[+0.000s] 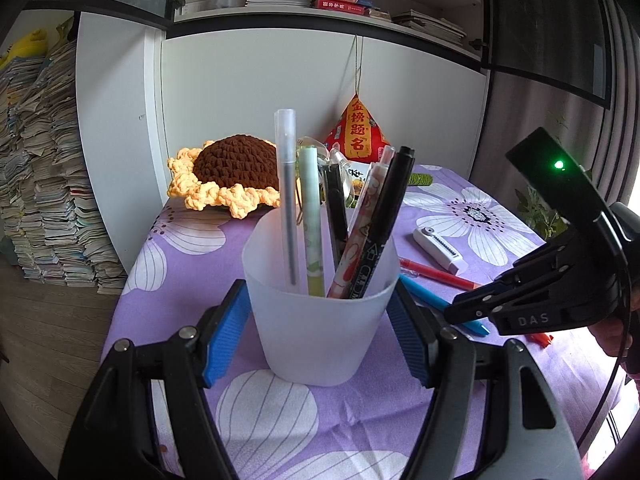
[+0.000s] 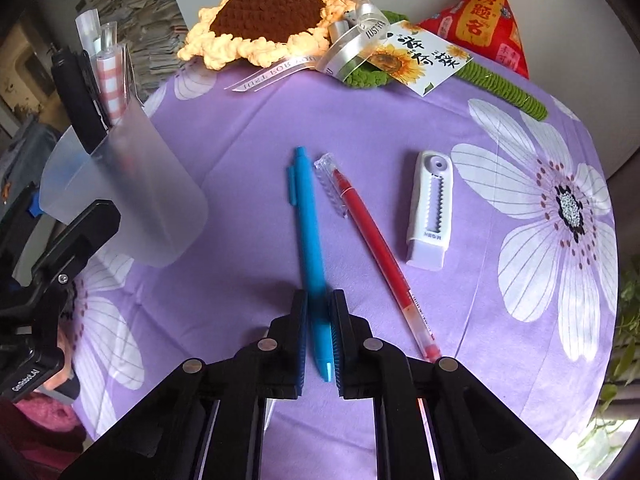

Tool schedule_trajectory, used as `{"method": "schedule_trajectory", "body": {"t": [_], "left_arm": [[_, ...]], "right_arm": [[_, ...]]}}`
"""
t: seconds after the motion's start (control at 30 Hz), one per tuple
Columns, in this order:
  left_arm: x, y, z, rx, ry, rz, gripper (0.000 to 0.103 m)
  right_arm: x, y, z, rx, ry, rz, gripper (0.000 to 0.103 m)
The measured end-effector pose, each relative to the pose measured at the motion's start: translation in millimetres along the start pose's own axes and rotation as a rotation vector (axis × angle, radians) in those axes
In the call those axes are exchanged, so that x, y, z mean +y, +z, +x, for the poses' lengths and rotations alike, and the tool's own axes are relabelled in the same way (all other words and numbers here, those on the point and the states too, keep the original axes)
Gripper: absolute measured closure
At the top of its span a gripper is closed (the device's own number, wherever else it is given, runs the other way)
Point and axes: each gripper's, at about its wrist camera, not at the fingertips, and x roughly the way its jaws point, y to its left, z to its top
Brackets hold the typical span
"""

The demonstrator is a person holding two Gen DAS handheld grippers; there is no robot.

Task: Organize stationery
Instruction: 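Move the right gripper to the blue pen and grasp it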

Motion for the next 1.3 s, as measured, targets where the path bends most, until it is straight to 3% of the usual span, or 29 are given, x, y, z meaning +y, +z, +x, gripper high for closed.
{"method": "schedule_trajectory", "body": {"t": [0.17,0.53,0.63,0.8,0.97,1.3], "left_arm": [[-0.2,0.0,0.0,0.0,0.0,0.0,0.035],[0.0,0.0,0.8,0.004,-0.001,-0.001,0.035],[0.1,-0.1,1.1,0.007,-0.001,-0.002,0.034],[0.9,-0.1,3.0,0.014,-0.003,-0.006,0.034],[0.6,-0.1,3.9,0.018,-0.004,-0.008,0.034],[0.8,-0.1,3.8,0.018,-0.004,-0.008,0.034]], "right_arm": [[-4.8,-19.9,-15.0,0.012,-0.006,0.002,0.092],[-11.6,-114.3,-45.1,0.164,0.026,0.021,0.092],[-12.5,-123.9,-47.3,0.154,0.025,0.028,0.092],[-18.6,-107.6,-59.3,0.041,0.01,0.068,0.072],[-12.9,-89.3,-54.4,0.013,-0.031,0.019,0.072],[-6.0,-53.2,-30.6,0.029,-0.017,-0.023,0.072]]}}
